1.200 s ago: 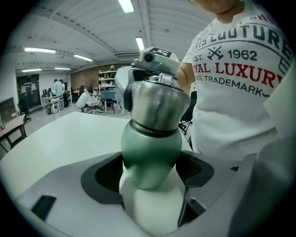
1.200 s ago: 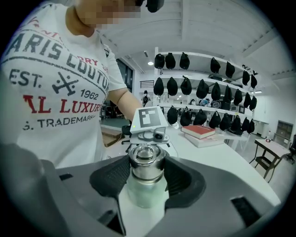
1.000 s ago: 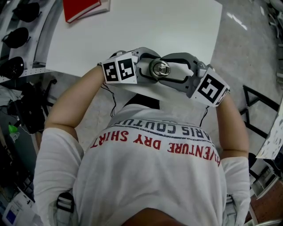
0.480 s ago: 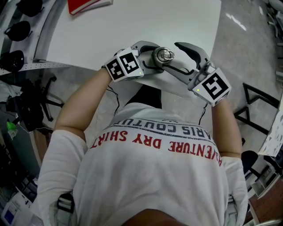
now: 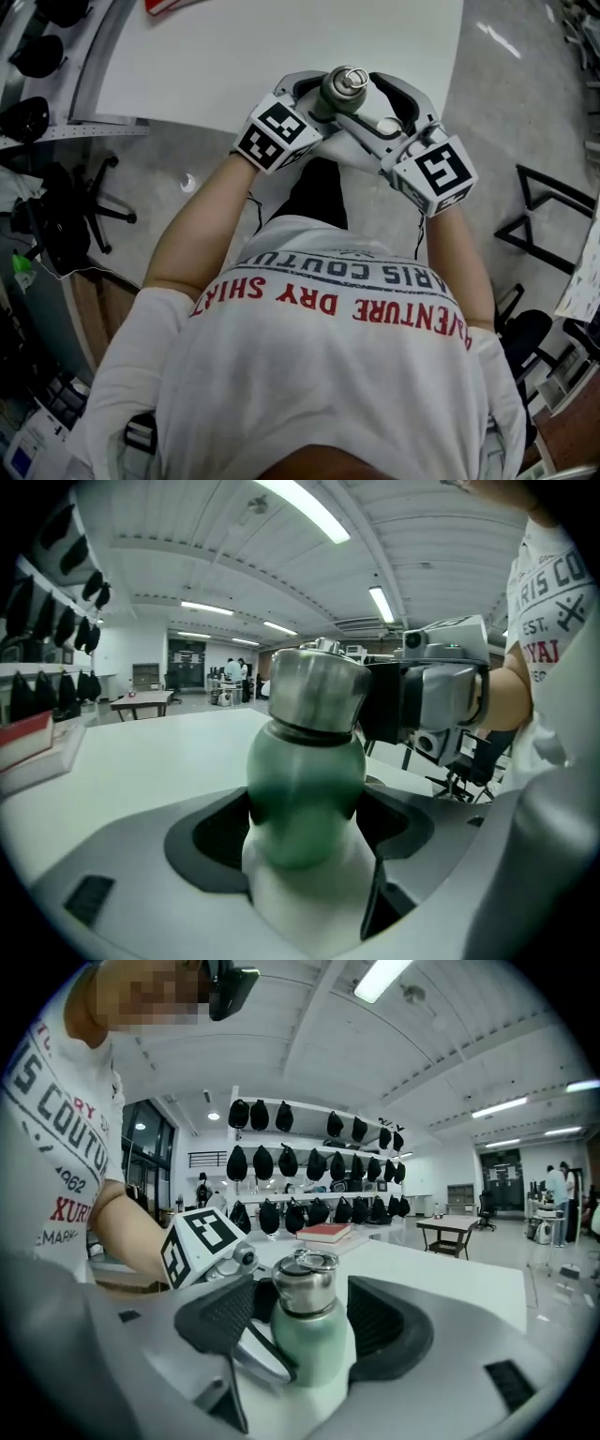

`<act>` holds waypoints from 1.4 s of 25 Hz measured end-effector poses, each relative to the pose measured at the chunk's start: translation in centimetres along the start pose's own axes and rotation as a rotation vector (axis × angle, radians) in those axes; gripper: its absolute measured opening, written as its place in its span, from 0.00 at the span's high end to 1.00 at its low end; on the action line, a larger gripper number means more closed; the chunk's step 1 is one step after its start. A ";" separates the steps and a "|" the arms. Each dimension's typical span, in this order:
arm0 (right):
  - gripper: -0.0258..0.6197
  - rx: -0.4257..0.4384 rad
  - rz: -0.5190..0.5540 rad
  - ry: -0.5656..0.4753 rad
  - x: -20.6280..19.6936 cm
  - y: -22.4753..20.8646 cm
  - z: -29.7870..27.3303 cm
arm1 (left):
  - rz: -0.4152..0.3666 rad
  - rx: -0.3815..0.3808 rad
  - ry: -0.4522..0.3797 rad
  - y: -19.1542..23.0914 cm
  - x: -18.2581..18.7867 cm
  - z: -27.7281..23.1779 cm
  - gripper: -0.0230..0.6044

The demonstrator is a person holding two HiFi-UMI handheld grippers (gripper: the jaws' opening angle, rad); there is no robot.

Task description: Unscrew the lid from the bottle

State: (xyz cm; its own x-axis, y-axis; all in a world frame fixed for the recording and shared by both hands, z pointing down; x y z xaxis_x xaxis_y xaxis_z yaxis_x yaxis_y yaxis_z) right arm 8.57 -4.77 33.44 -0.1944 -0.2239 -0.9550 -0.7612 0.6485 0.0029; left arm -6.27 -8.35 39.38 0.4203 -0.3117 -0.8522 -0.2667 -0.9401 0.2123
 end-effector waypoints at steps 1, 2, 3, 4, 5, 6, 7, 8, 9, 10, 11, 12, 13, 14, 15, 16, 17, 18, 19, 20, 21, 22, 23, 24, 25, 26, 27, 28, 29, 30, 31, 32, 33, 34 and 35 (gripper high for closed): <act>0.49 -0.017 -0.005 -0.001 -0.1 0.1 0.0 | 0.012 0.028 -0.011 -0.2 0.0 -0.1 0.37; 0.49 -0.036 -0.008 -0.003 -0.1 0.2 0.0 | 0.025 0.051 -0.018 -0.4 0.1 -0.2 0.37; 0.49 -0.054 -0.012 -0.005 -0.1 0.2 0.1 | 0.037 0.070 -0.021 -0.6 0.0 -0.4 0.37; 0.49 -0.070 -0.017 -0.008 -0.1 0.3 0.1 | 0.049 0.088 -0.025 -0.8 0.0 -0.5 0.37; 0.49 -0.083 -0.021 -0.012 -0.1 0.3 0.1 | 0.059 0.105 -0.030 -1.0 0.0 -0.6 0.37; 0.49 -0.092 -0.024 -0.016 -0.1 0.3 0.1 | 0.065 0.121 -0.036 -1.1 0.1 -0.7 0.37; 0.50 -0.098 -0.026 -0.017 0.0 0.4 0.1 | 0.069 0.135 -0.041 -1.2 0.2 -0.8 0.37; 0.51 -0.102 -0.027 -0.017 0.0 0.5 0.1 | 0.071 0.147 -0.046 -1.3 0.3 -0.9 0.37; 0.53 -0.105 -0.026 -0.017 0.1 0.5 0.1 | 0.072 0.156 -0.052 -1.4 0.4 -1.0 0.37; 0.56 -0.109 -0.022 -0.017 0.1 0.6 0.1 | 0.074 0.164 -0.057 -1.5 0.4 -1.1 0.37; 0.56 -0.114 -0.019 -0.018 0.1 0.7 0.0 | 0.075 0.169 -0.061 -1.5 0.5 -1.1 0.37; 0.57 -0.120 -0.017 -0.018 0.1 0.7 -0.2 | 0.077 0.173 -0.064 -1.5 0.4 -1.1 0.37; 0.57 -0.127 -0.015 -0.017 0.1 0.8 -0.4 | 0.079 0.175 -0.065 -1.4 0.3 -1.0 0.37; 0.57 -0.135 -0.012 -0.016 0.0 0.9 -0.6 | 0.081 0.176 -0.063 -1.3 0.2 -0.9 0.37; 0.59 -0.142 -0.007 -0.015 0.0 1.0 -0.8 | 0.084 0.177 -0.061 -1.2 0.1 -0.8 0.37; 0.61 -0.147 -0.003 -0.016 0.0 1.0 -0.8 | 0.086 0.178 -0.060 -1.2 0.1 -0.8 0.37; 0.61 -0.150 0.001 -0.018 0.0 0.9 -0.7 | 0.086 0.179 -0.061 -1.3 0.1 -0.8 0.37; 0.61 -0.150 0.005 -0.019 -0.1 0.8 -0.6 | 0.086 0.179 -0.062 -1.4 0.2 -0.9 0.37; 0.61 -0.149 0.009 -0.020 -0.1 0.8 -0.6 | 0.085 0.179 -0.063 -1.4 0.2 -1.0 0.37; 0.61 -0.147 0.013 -0.020 -0.1 0.8 -0.5 | 0.084 0.178 -0.064 -1.4 0.2 -1.0 0.37; 0.61 -0.144 0.016 -0.020 -0.1 0.8 -0.6 | 0.083 0.176 -0.064 -1.4 0.2 -0.9 0.37; 0.61 -0.139 0.019 -0.018 -0.1 0.8 -0.6 | 0.082 0.173 -0.063 -1.4 0.2 -0.9 0.37; 0.61 -0.132 0.022 -0.017 -0.1 0.8 -0.7 | 0.082 0.168 -0.061 -1.3 0.1 -0.8 0.37; 0.61 -0.126 0.026 -0.015 0.0 0.7 -0.7 | 0.083 0.162 -0.056 -1.3 0.1 -0.8 0.37; 0.61 -0.119 0.029 -0.013 0.0 0.6 -0.7 | 0.082 0.156 -0.052 -1.3 0.1 -0.8 0.37; 0.61 -0.112 0.034 -0.011 0.0 0.6 -0.8 | 0.080 0.150 -0.048 -1.2 0.1 -0.7 0.37; 0.61 -0.104 0.038 -0.007 0.0 0.5 -0.8 | 0.077 0.142 -0.044 -1.1 0.1 -0.7 0.37; 0.61 -0.094 0.042 -0.004 0.0 0.4 -0.8 | 0.072 0.133 -0.041 -1.0 0.1 -0.7 0.37; 0.61 -0.081 0.047 0.000 0.0 0.2 -0.8 | 0.066 0.122 -0.037 -0.9 0.1 -0.7 0.37; 0.61 -0.065 0.053 0.004 0.0 0.1 -0.8 | 0.062 0.110 -0.031 -0.9 0.1 -0.7 0.37; 0.61 -0.048 0.059 0.007 0.1 -0.1 -0.8 | 0.057 0.099 -0.024 -0.8 0.1 -0.7 0.37; 0.61 -0.030 0.067 0.010 0.1 -0.3 -0.8 | 0.053 0.087 -0.018 -0.8 0.1 -0.7 0.37; 0.61 -0.012 0.076 0.013 0.2 -0.5 -0.8 | 0.046 0.074 -0.013 -0.7 0.2 -0.7 0.37; 0.61 0.005 0.086 0.016 0.2 -0.6 -0.8 | 0.038 0.060 -0.006 -0.6 0.2 -0.6 0.37; 0.61 0.022 0.095 0.020 0.3 -0.7 -0.9 | 0.029 0.043 0.000 -0.4 0.2 -0.6 0.37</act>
State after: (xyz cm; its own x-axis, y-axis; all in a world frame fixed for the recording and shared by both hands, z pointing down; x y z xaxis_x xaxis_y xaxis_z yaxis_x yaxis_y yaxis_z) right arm 8.45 -5.92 33.41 -0.2774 -0.1751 -0.9447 -0.7252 0.6831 0.0863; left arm -5.58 -8.08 39.38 0.4120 -0.3389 -0.8458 -0.3158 -0.9238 0.2163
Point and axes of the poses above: the fingertips, and each gripper's own axes: z backward along the fingers, y to its left, x out of its top, the point moved 10 cm from there along z, backward along the fingers, and after that the axes turned 12 degrees about -x, right-handed, at the moved point
